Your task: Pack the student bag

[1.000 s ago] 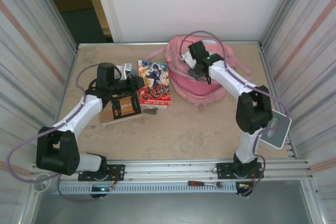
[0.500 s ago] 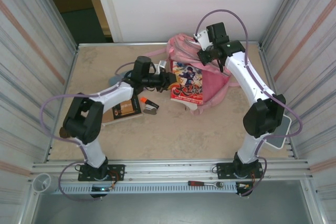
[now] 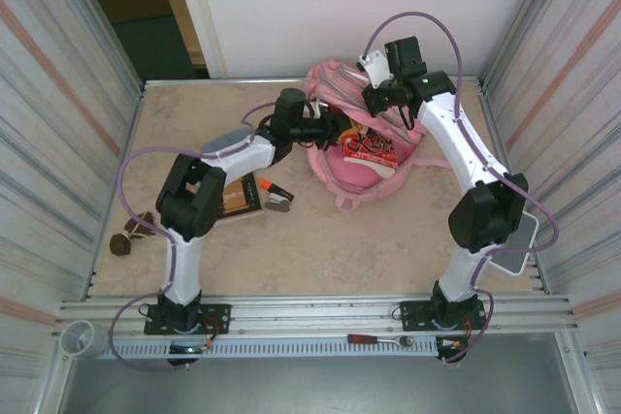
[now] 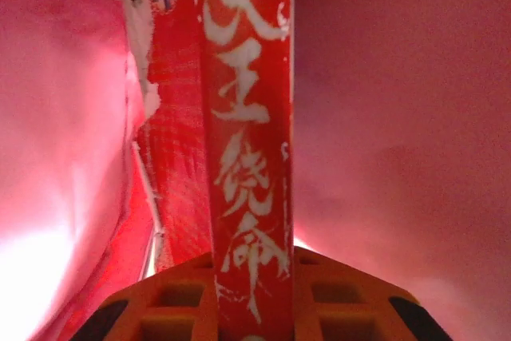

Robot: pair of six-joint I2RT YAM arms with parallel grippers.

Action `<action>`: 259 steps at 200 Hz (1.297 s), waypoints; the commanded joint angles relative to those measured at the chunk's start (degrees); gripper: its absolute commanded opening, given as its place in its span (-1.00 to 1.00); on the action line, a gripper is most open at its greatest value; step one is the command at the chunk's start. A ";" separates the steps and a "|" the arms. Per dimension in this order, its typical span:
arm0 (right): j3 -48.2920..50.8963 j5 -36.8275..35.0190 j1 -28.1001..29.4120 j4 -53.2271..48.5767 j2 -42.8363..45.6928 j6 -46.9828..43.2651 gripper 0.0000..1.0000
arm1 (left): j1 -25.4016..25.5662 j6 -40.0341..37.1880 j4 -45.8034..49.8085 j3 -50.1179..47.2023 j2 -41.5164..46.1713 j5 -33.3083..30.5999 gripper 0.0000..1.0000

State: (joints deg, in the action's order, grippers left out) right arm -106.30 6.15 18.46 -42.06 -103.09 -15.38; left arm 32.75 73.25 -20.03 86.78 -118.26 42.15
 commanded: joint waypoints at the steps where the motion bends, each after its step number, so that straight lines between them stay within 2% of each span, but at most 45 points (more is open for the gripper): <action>1: -3.94 5.66 0.13 5.76 1.11 1.84 -1.00 | 0.38 -3.15 -6.35 4.54 -2.70 -3.24 -1.00; 76: 2.46 9.31 -0.75 6.77 4.93 1.84 -1.00 | -0.47 -15.94 -4.36 16.75 -15.46 -14.27 -0.99; 98: 4.52 9.88 -1.18 7.39 6.11 2.15 -1.00 | -1.26 -17.77 -2.89 19.19 -17.21 -15.69 -0.89; 115: 5.92 9.78 -1.40 7.85 6.82 2.37 -1.00 | -1.66 -19.31 1.73 19.92 -16.98 -17.20 -0.82; 134: 7.22 9.58 -1.89 8.70 7.25 3.05 -1.00 | -1.73 -21.33 7.32 18.96 -15.67 -20.13 -0.64; 143: 7.57 9.54 -2.18 8.92 7.15 3.55 -1.00 | -1.77 -21.91 8.75 18.44 -15.03 -20.14 -0.49; 165: 8.10 8.82 -3.09 9.32 6.75 4.59 -1.00 | -1.99 -22.10 9.19 15.36 -12.08 -17.78 -0.11; 186: 9.02 9.02 -4.24 10.17 6.43 6.15 -1.00 | -2.08 -22.10 7.71 10.57 -7.88 -13.49 0.13; 224: 10.86 10.98 -5.10 11.82 5.70 7.86 -1.00 | -2.28 -23.89 6.79 -1.70 3.65 -7.39 0.31; 259: 15.22 11.89 -5.03 11.92 4.94 9.31 -1.00 | -3.75 -30.61 15.18 -15.45 17.34 -7.11 0.37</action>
State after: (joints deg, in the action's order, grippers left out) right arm -93.76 16.64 14.11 -33.34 -100.07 -8.97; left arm 30.94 49.50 -8.80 77.97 -111.35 33.45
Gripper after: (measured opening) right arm 0.051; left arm 0.678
